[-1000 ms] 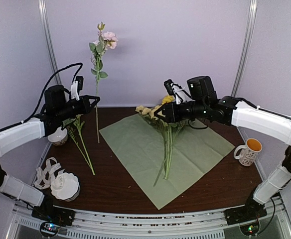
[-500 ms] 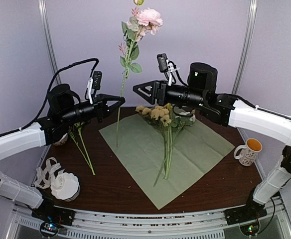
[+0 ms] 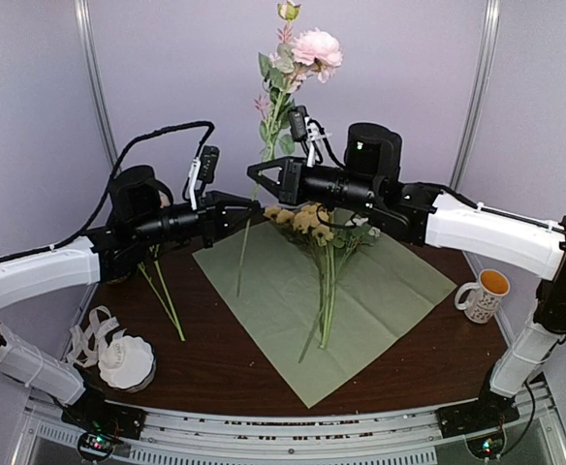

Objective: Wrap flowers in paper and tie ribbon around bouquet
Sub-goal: Pass from the left arm to the right, then place the fake flower on the flattened wrapping paper.

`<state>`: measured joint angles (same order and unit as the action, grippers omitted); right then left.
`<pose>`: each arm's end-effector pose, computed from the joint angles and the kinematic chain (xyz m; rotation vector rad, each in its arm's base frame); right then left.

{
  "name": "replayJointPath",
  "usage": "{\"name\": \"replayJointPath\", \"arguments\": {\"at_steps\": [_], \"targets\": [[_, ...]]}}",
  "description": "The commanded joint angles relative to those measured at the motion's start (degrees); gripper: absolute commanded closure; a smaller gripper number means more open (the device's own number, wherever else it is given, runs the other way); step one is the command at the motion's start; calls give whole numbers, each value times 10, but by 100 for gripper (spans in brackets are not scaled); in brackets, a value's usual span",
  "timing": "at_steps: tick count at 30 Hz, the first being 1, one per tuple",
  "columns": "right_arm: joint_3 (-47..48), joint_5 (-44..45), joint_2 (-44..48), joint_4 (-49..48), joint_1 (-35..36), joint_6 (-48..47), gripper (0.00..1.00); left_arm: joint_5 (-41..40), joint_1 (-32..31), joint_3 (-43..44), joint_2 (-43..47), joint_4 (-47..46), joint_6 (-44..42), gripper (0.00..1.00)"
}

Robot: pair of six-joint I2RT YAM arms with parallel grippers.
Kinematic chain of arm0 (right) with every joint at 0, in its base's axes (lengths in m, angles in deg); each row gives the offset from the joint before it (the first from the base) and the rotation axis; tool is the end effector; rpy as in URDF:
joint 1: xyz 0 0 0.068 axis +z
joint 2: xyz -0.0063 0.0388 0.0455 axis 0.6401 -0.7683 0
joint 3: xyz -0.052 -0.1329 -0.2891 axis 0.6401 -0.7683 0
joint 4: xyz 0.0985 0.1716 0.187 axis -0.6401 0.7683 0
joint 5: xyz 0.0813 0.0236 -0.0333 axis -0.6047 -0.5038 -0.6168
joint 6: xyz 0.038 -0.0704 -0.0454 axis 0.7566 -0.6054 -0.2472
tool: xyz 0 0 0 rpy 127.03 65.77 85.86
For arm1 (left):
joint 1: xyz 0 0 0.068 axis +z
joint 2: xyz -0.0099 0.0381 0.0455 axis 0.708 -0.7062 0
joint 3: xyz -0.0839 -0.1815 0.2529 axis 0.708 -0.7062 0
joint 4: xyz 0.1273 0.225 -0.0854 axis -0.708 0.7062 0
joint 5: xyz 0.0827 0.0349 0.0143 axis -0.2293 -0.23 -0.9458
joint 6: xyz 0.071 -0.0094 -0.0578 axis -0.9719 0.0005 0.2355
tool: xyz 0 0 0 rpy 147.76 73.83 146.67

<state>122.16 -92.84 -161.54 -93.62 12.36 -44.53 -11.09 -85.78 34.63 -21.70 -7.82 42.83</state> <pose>0.2588 0.3815 0.4603 -0.6971 1.5486 1.3330 0.2324 -0.2584 0.3949 0.7599 1.5117 -1.2595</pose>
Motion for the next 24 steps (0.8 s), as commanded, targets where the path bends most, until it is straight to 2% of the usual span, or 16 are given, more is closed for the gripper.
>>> {"name": "replayJointPath", "arguments": {"at_steps": [1,3,4,6,10,14,17,20,24], "targets": [[4,35,16,3,-7,3,100,19,-4,21,-7,-7,-11,94],[5,56,24,41,-16,4,100,17,-3,29,-11,15,-13,60],[5,70,28,66,-24,6,100,13,-2,37,-14,38,-21,49],[9,93,29,145,-51,21,100,-2,-1,61,-26,95,-36,37],[20,98,-2,280,-105,46,100,-42,14,108,-63,204,-48,30],[14,64,-60,315,-149,65,100,-119,45,145,-108,287,-15,26],[40,58,-120,328,-173,73,100,-168,88,171,-161,380,44,26],[108,63,-195,359,-192,71,93,-160,137,150,-199,393,92,27],[192,106,-285,422,-210,62,82,-163,161,120,-222,385,94,26]]}}
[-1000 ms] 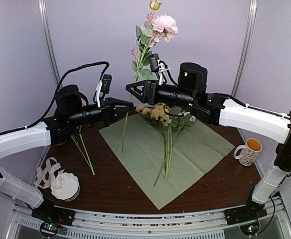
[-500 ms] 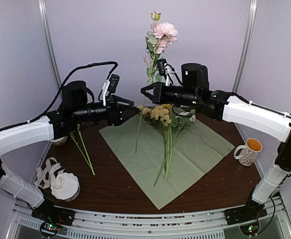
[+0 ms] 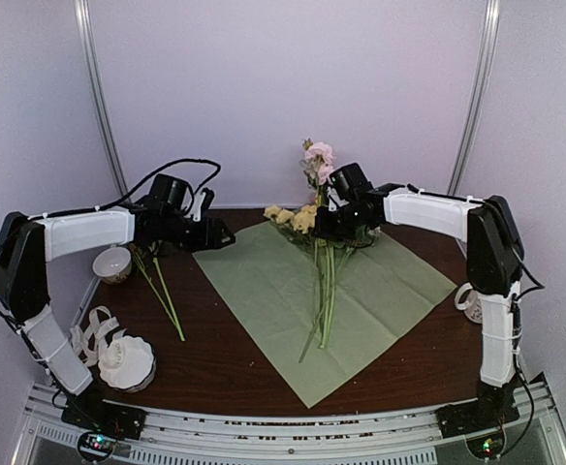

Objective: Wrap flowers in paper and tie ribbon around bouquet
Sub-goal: Place the fake flower on the flattened wrapping paper, then pick up the left corner of the flattened wrapping paper at the center of the board.

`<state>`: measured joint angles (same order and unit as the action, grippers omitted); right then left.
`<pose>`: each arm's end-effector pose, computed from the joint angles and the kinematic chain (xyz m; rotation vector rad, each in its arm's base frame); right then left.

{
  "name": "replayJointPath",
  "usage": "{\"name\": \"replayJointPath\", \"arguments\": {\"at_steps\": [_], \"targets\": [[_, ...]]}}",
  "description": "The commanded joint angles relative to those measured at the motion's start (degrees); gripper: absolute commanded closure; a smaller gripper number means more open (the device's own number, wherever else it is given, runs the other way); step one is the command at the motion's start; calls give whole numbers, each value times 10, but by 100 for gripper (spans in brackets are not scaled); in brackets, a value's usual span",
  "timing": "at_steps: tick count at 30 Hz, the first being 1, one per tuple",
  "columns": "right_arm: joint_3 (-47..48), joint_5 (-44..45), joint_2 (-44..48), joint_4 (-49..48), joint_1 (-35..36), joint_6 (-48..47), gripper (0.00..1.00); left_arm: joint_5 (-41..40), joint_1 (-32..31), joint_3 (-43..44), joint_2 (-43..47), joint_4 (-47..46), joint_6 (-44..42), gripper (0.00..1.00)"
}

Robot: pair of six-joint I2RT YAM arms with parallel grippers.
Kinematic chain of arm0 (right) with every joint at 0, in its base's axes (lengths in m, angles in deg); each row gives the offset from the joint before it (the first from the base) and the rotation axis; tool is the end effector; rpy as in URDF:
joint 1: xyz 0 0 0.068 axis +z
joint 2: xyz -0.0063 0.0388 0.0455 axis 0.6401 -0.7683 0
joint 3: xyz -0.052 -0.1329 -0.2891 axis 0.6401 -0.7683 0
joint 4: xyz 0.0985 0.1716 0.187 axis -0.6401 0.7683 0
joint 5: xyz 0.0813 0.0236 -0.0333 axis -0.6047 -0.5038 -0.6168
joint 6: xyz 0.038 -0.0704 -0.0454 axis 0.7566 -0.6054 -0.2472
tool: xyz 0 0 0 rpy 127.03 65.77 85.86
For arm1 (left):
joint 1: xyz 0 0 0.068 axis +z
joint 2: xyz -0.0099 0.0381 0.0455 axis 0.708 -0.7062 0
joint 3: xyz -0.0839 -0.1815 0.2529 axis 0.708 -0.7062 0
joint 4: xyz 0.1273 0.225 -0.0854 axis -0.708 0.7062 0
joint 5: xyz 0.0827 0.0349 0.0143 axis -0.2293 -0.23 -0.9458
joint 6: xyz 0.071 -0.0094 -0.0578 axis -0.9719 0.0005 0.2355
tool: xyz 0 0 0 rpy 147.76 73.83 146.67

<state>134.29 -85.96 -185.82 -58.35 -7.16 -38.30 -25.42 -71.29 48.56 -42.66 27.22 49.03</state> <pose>0.4474 0.3106 0.2504 -0.1440 2.4842 0.8115 0.3711 -0.2114 0.2688 0.1600 2.3706 -0.8288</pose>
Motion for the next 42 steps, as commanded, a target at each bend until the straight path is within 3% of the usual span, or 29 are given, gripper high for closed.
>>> {"name": "replayJointPath", "arguments": {"at_steps": [1,4,9,16,24,26,34,42], "targets": [[81,43,-56,76,-18,0,76,-22,18,-19,-23,40,27,26],[96,48,-72,84,-26,0,64,-27,22,-7,-50,54,11,25],[71,88,-17,106,-28,-34,60,-32,45,24,-94,74,-1,24],[-152,147,133,77,-29,-63,58,-24,80,62,-153,80,7,13],[-283,215,181,124,-32,-78,52,-22,82,108,-228,97,12,7],[-305,197,177,113,-34,-76,52,-3,82,119,-247,98,18,3],[-346,46,121,24,-33,-41,52,55,70,118,-275,59,42,3],[-348,-1,99,-14,-29,-26,52,97,50,124,-277,22,60,15]]}}
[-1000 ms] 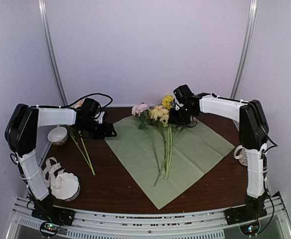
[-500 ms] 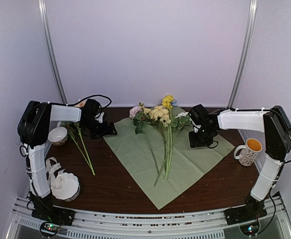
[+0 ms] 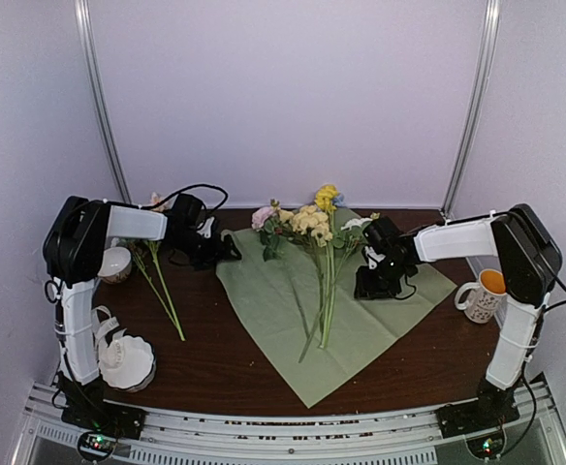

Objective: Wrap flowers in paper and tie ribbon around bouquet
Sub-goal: Pick up the left corner of the flattened wrapping paper at the center of the board.

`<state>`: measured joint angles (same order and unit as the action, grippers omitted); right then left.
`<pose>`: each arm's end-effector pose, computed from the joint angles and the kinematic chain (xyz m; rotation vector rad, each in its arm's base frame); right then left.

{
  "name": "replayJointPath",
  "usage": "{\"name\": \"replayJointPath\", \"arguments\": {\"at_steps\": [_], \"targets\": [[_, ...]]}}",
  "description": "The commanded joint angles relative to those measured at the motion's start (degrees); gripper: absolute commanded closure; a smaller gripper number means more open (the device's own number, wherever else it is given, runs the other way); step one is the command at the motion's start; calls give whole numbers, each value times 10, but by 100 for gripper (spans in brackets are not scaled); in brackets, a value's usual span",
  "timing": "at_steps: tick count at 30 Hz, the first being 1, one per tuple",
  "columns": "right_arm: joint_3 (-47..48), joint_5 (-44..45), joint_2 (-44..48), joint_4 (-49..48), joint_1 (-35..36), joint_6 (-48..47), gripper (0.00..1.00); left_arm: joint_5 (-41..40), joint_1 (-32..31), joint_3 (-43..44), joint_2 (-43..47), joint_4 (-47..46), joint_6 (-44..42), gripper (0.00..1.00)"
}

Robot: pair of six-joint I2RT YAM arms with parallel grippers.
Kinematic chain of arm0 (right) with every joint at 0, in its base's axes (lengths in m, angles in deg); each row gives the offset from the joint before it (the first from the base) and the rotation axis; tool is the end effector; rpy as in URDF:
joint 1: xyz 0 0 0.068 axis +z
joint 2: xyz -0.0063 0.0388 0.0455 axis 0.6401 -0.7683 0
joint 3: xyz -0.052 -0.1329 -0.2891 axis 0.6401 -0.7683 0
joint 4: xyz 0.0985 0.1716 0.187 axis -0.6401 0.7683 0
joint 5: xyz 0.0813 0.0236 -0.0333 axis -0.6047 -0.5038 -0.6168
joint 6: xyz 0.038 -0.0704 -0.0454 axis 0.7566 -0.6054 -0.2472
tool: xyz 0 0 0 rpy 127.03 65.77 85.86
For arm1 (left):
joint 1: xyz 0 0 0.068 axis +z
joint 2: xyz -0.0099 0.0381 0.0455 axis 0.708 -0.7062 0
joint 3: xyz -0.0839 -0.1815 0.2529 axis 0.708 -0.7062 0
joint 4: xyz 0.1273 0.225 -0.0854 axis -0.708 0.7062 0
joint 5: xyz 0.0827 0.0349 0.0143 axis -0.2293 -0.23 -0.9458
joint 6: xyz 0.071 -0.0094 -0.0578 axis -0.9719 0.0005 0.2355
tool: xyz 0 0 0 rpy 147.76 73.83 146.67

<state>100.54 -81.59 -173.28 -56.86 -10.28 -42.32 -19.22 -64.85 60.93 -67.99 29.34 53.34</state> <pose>0.3435 0.2107 0.1497 -0.0884 2.8434 0.4842 0.4644 -0.2031 0.1442 -0.0875 2.6471 -0.8684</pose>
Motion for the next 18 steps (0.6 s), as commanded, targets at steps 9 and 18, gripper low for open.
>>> {"name": "replayJointPath", "arguments": {"at_steps": [9,18], "targets": [[-13,-35,-13,-16,5,7,52,42,-20,-24,23,-23,21,97],[-24,-29,13,11,29,-5,52,7,-19,-104,103,4,-9,100]]}}
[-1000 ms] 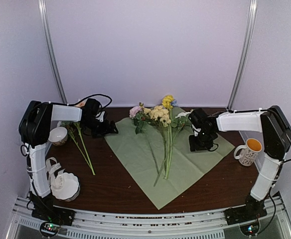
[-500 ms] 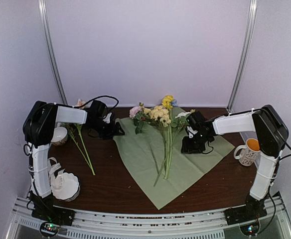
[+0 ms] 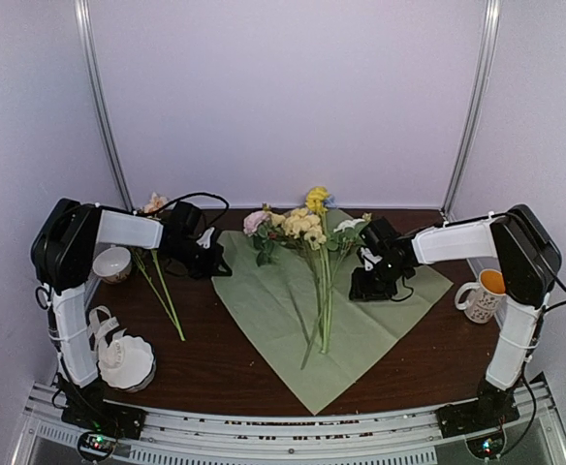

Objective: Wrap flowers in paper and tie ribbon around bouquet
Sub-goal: Pick up the left corner of the flattened wrapping paper at the center of the board, then adjust the fake flower on the flattened wrapping paper.

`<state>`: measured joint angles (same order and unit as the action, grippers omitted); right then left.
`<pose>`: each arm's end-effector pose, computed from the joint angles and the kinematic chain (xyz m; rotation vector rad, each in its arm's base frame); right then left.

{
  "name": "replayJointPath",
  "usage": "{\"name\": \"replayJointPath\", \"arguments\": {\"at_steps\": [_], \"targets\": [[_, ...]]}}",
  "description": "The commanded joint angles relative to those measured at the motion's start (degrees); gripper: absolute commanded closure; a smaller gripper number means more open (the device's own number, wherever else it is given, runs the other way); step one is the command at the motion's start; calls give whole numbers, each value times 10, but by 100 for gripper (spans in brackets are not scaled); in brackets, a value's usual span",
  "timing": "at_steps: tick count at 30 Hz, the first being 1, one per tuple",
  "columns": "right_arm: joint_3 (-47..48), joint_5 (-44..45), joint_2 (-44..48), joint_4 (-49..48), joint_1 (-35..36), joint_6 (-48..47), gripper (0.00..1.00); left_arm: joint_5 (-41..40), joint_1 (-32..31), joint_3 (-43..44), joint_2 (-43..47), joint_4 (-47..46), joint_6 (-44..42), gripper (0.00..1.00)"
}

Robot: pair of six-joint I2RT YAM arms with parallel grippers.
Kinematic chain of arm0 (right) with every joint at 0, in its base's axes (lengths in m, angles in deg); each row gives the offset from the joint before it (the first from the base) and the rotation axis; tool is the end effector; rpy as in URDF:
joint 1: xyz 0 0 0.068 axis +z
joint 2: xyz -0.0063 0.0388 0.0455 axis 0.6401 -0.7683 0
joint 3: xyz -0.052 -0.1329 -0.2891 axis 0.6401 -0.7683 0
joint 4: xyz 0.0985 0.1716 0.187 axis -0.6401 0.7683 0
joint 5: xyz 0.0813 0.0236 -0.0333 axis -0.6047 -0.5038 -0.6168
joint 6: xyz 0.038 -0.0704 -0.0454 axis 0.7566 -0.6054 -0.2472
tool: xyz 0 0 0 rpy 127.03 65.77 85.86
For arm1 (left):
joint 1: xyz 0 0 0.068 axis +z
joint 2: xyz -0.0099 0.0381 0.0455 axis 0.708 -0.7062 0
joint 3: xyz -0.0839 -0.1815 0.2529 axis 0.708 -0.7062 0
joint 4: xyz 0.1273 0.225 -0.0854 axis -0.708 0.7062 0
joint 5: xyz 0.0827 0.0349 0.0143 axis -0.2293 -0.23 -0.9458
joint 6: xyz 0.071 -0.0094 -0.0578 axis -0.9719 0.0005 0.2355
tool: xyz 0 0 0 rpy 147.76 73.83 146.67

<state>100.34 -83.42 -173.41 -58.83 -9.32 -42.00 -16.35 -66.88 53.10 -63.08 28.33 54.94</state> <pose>0.3419 0.2206 0.1503 -0.1169 2.8259 0.5458 0.4231 -0.2099 0.1441 -0.0688 2.7004 -0.9418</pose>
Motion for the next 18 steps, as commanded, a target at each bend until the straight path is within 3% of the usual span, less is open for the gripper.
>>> {"name": "replayJointPath", "arguments": {"at_steps": [1,10,18], "targets": [[-24,-11,21,34,26,-10,52,-31,2,-33,62,22,-33,100],[29,6,59,29,75,5,52,-52,2,-74,88,41,-56,100],[104,42,-23,-43,71,90,49,-60,2,-72,101,45,-68,100]]}}
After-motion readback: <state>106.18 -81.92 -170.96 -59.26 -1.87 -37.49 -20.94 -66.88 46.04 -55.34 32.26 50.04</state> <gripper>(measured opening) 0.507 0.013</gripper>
